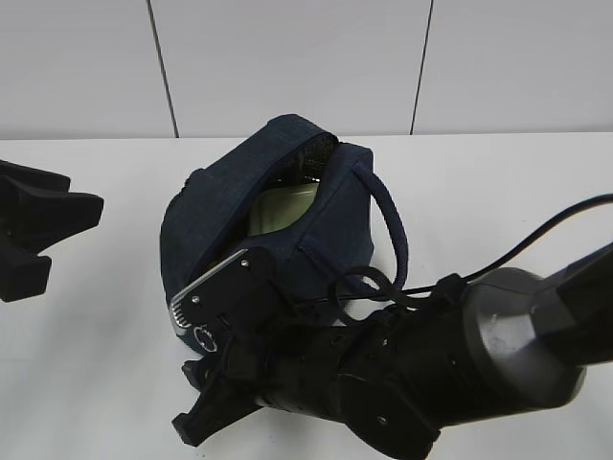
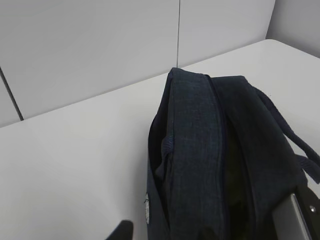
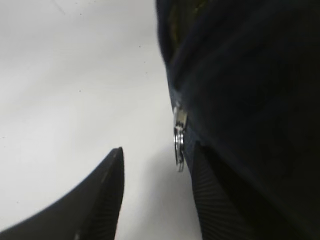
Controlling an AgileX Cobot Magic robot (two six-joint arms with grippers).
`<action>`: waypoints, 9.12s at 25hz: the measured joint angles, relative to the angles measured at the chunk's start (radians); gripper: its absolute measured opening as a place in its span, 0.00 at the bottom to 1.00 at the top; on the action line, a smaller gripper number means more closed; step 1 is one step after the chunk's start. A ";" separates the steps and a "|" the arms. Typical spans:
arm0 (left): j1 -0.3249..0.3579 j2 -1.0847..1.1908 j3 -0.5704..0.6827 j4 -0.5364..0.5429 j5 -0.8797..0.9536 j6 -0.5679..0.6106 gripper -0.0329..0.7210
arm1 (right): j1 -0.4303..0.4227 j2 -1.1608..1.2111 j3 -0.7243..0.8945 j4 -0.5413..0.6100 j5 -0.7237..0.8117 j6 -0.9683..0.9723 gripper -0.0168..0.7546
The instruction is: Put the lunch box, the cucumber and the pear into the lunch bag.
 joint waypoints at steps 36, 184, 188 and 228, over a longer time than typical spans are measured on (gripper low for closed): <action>0.000 0.000 0.000 0.002 0.010 0.000 0.36 | 0.000 -0.024 0.000 0.152 0.012 -0.191 0.02; 0.339 0.619 -0.212 -0.808 0.598 0.894 0.05 | -0.151 -0.302 -0.165 0.366 0.171 -0.305 0.02; 0.339 0.619 -0.212 -0.803 0.597 0.894 0.05 | -0.189 -0.333 -0.166 0.392 0.173 -0.305 0.02; 0.339 0.619 -0.212 -0.764 0.590 0.897 0.06 | -0.585 0.123 -0.513 0.704 0.478 -0.316 0.04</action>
